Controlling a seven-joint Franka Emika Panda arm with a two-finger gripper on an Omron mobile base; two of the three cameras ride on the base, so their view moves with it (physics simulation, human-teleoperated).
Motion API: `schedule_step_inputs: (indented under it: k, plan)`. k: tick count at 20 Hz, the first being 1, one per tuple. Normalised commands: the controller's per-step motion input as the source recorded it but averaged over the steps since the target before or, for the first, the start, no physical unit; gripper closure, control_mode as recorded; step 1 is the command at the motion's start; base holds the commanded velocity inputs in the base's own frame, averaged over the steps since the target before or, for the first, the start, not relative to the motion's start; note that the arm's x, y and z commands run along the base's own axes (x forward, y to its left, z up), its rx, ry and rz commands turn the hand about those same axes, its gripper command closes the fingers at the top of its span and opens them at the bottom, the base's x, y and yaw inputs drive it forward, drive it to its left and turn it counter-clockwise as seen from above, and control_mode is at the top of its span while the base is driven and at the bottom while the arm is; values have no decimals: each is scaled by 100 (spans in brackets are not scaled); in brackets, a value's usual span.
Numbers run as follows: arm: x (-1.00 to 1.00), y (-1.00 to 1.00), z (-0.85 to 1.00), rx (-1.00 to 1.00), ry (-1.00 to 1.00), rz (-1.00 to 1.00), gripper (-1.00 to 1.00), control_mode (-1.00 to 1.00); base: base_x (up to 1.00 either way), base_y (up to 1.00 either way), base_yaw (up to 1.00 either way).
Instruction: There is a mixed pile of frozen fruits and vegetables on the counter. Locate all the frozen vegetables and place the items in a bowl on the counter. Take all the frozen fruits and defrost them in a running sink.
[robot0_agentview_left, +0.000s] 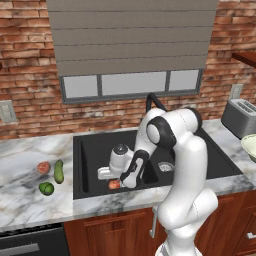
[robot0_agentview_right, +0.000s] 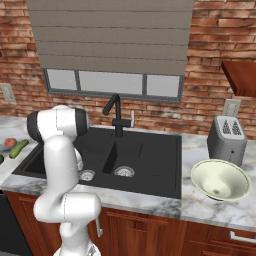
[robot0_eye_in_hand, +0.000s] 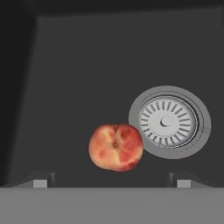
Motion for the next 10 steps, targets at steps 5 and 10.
schedule_step_inputs:
  k: [5,10]
  plan:
    - [0,0,17,0,0,0,-100,-100,0,0,0]
    - [0,0,23,0,0,0,-100,-100,0,0,0]
